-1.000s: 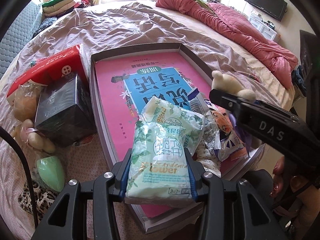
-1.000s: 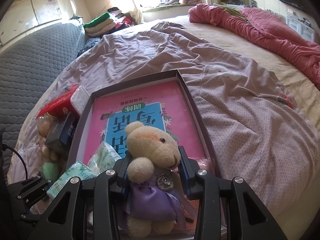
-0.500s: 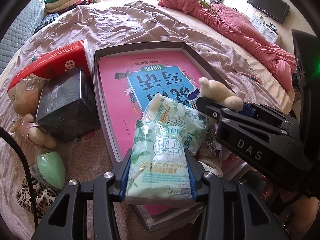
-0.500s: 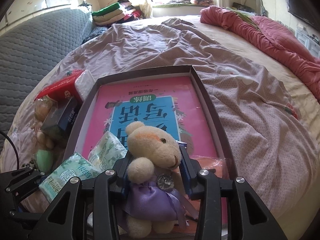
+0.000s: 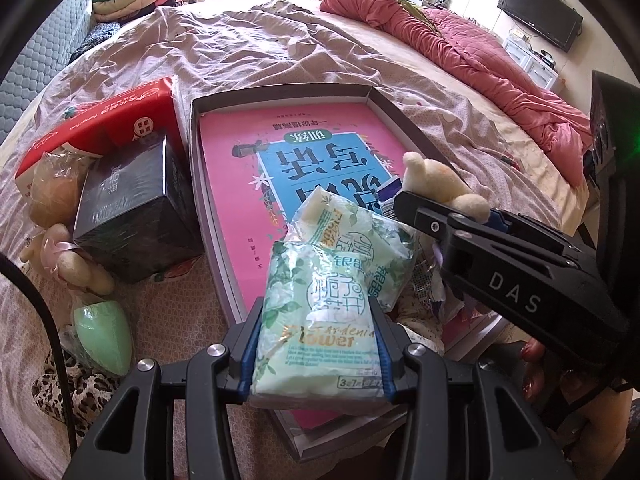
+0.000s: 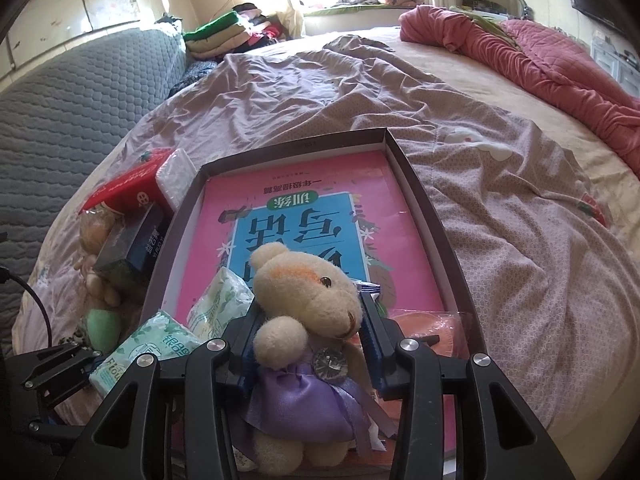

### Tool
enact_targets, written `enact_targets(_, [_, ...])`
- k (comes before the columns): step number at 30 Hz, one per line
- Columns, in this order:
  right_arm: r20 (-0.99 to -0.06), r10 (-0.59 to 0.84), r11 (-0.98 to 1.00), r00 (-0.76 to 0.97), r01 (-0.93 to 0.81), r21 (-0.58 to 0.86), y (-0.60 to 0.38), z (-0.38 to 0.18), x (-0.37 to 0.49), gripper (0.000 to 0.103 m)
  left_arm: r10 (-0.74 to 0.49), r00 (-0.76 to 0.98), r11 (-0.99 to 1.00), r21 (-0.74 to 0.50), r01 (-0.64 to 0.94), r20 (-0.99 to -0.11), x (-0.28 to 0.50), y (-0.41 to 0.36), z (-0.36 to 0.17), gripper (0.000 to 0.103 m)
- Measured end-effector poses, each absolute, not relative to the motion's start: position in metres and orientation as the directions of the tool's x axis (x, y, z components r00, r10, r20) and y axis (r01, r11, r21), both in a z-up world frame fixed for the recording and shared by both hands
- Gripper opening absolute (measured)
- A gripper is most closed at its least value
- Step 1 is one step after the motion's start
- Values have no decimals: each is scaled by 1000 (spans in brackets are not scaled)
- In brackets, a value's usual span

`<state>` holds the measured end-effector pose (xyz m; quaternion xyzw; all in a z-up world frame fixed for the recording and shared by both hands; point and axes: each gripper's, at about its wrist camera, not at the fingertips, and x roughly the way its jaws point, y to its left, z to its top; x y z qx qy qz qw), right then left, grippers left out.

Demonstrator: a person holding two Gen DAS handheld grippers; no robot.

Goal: Organize soft objects
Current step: 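Lower the tissue pack over tray with left tool while right tool lowers teddy bear, then open left tool releasing tissue pack in tray while right tool releases teddy bear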

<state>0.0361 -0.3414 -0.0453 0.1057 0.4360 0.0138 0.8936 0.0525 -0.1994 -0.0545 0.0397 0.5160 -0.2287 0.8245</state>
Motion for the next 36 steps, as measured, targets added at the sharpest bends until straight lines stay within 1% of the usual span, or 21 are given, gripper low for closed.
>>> enact_targets(13, [-725, 128, 955, 677, 112, 274, -359, -35, 30, 55, -342, 366, 882, -162, 442, -865, 50, -204, -51, 48])
enact_targets(18, [-697, 111, 947, 708, 137, 290, -367, -28, 25, 57, -342, 370, 880, -155, 449, -864, 49, -205, -50, 51])
enact_targets(20, [-686, 107, 945, 719, 142, 295, -369, -25, 23, 59, -344, 369, 878, -157, 452, -863, 48, -205, -49, 52])
enact_targets(27, [-681, 92, 948, 726, 146, 284, -370, -23, 22, 61, -347, 375, 877, -156, 454, -860, 48, -204, -46, 54])
enact_targets(31, [-674, 70, 954, 735, 148, 260, -368, -20, 22, 70, -350, 369, 875, -161, 456, -861, 46, -204, -44, 54])
enact_targets(36, [-674, 58, 955, 737, 156, 253, -368, -20, 22, 73, -356, 375, 872, -160, 464, -856, 44, -203, -39, 58])
